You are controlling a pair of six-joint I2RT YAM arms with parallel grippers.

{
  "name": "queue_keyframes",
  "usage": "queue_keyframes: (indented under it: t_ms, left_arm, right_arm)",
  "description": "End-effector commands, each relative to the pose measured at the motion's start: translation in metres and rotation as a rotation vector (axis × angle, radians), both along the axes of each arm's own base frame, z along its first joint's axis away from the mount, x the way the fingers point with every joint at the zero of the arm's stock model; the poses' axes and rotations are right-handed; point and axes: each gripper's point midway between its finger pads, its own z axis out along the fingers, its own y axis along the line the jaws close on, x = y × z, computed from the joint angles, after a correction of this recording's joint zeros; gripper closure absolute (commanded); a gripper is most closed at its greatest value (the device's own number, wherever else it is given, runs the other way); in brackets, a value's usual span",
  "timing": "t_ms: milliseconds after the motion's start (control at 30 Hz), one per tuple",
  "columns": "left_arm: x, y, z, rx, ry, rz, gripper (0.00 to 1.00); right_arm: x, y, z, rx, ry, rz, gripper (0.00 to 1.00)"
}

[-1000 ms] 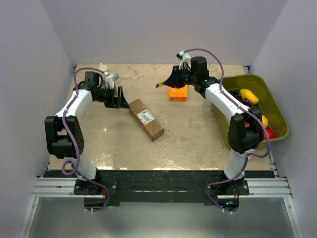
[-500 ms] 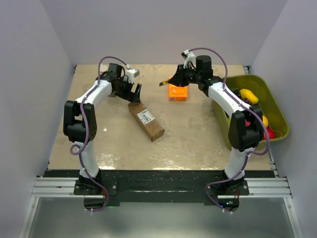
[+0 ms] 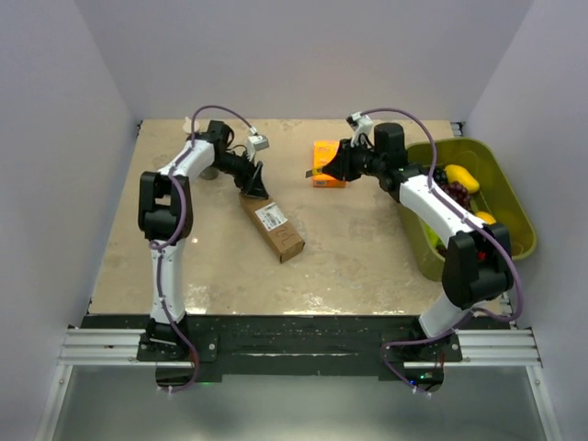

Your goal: Unpack the express box

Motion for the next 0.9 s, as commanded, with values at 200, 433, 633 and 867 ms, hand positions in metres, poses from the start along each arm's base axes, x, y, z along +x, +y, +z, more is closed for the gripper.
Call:
queue_keyframes:
  t_ms: [200,433,633,867]
  left_arm:
    - [-0.021,-0.027,0.016,-0.234,-0.073,-0.294,0.28]
    - [0.036,-0.01,0.109,-0.12,-0.44,0.09,0.0]
    - [0.007,0.022,0.084,-0.003,-0.203,0.263,0.0]
    - [-0.02,0.03,0.022,0.039,0.02,0.239,0.04]
  right_arm:
    - [0.01,0.005,0.004,0.035,-0.037,-0.019,1.0]
    - [0.013,0.005,0.001,0.052,-0.007,-0.045,1.0]
    - [0.025,0.001,0.014,0.104,-0.045,-0.244,1.0]
    - [0.027,0.053,-0.003,0.314,0.072,-0.136,1.0]
